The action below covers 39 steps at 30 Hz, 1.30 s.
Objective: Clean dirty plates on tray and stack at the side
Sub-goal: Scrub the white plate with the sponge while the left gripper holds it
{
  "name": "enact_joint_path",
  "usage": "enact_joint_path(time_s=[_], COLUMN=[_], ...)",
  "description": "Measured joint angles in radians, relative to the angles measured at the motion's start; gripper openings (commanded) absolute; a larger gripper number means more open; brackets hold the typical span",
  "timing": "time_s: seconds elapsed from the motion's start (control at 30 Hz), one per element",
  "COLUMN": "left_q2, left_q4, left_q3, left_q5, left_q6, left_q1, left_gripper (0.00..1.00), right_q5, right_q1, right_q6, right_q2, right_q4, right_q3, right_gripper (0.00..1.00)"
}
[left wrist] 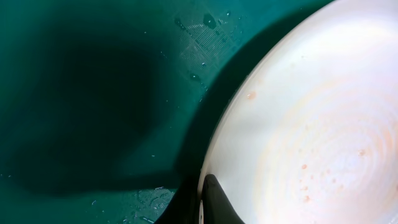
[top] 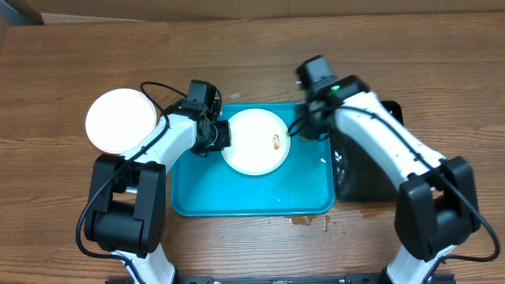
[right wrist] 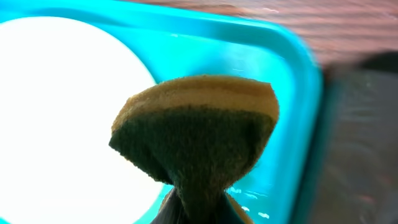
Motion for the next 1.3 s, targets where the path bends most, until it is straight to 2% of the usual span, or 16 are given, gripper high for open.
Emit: enact_joint_path(time_s=[0.23, 0.4, 0.5, 0.67, 0.7, 0.77, 0.8, 0.93, 1.3], left_q2=[0.0, 0.0, 0.0, 0.0, 0.0, 0.0, 0.0, 0.0, 0.0], left_q4=[-0.006, -0.008, -0.008, -0.008, -0.008, -0.008, -0.008, -0.009, -0.009], left_q3=[0.0, 0.0, 0.0, 0.0, 0.0, 0.0, 0.0, 0.0, 0.0], left_q5=[0.0, -0.001, -0.001, 0.0, -0.001, -0.001, -0.001, 0.0, 0.0], left_q6=[0.0, 0.0, 0.0, 0.0, 0.0, 0.0, 0.0, 0.0, 0.0], left_q1=[0.0, 0.0, 0.0, 0.0, 0.0, 0.0, 0.0, 0.0, 0.0], left_gripper=[0.09, 0.11, 0.11, 0.12, 0.12, 0.13, 0.13, 0.15, 0.15], right_q5=[0.124, 0.196, 0.216, 0.231, 0.232, 0.235, 0.235, 0.234, 0.235], right_q1=[0.138, 0.188, 0.201, 0.202, 0.202, 0.202, 0.202, 0.203, 0.203], right_q6=[0.018, 0.018, 0.018, 0.02, 0.018, 0.023, 0.022, 0.029, 0.032], right_q2=[0.006, 0.066, 0.118, 0.171, 0.176, 0.182, 0.183, 0.183, 0.184], right_q4=[0.068, 0.111, 0.119, 0.135, 0.137, 0.133, 0.132, 0.132, 0.073], right_q3=[0.0, 0.0, 0.0, 0.0, 0.0, 0.0, 0.0, 0.0, 0.046], right_gripper=[0.04, 0.04, 0.07, 0.34, 0.35, 0.5, 0.52, 0.48, 0.48])
